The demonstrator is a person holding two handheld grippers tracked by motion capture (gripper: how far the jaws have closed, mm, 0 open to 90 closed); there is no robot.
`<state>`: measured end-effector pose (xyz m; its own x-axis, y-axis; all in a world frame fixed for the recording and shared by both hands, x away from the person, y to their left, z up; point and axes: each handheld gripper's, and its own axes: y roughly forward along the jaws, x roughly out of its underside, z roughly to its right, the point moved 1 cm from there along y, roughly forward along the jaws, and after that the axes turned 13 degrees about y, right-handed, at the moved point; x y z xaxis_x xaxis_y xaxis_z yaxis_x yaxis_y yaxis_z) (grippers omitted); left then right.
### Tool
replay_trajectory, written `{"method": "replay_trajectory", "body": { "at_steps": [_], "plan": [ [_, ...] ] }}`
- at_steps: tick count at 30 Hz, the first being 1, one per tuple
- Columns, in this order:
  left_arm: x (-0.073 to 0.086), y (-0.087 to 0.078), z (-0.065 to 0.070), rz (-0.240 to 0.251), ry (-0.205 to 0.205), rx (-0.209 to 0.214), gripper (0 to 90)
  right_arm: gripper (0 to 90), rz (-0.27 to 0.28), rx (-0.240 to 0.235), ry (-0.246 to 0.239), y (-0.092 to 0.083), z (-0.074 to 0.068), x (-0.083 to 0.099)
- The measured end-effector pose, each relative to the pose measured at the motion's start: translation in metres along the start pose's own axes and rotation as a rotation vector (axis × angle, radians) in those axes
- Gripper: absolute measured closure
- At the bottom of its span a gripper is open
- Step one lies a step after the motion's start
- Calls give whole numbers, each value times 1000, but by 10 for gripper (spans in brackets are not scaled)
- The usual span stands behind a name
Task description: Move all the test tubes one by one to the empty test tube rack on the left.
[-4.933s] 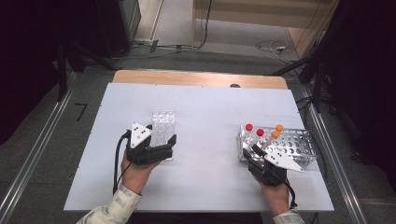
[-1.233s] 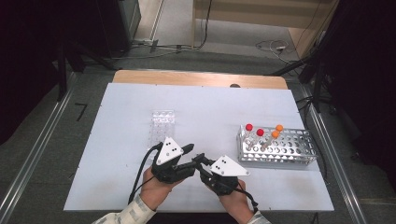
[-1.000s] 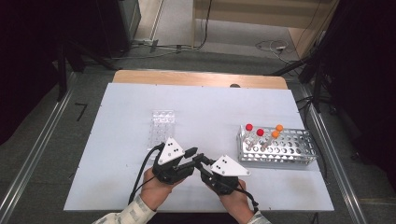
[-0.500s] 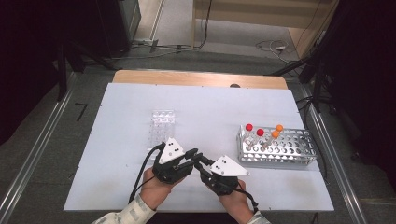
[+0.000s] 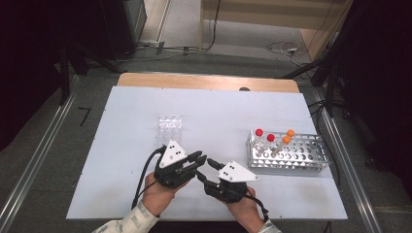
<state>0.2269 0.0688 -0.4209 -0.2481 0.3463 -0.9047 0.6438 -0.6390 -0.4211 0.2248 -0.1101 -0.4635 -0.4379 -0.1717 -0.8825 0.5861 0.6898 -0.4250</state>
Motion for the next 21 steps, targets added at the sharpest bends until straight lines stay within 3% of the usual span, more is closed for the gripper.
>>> {"method": "replay_trajectory", "body": {
  "at_steps": [10,21],
  "plan": [
    [-3,-10,-12,20,-22,-26,767,259,-27,6,30,2,2,0],
    [-5,-20,-23,39,-36,-55,766,233,-38,12,36,2,2,0]
  ]
}}
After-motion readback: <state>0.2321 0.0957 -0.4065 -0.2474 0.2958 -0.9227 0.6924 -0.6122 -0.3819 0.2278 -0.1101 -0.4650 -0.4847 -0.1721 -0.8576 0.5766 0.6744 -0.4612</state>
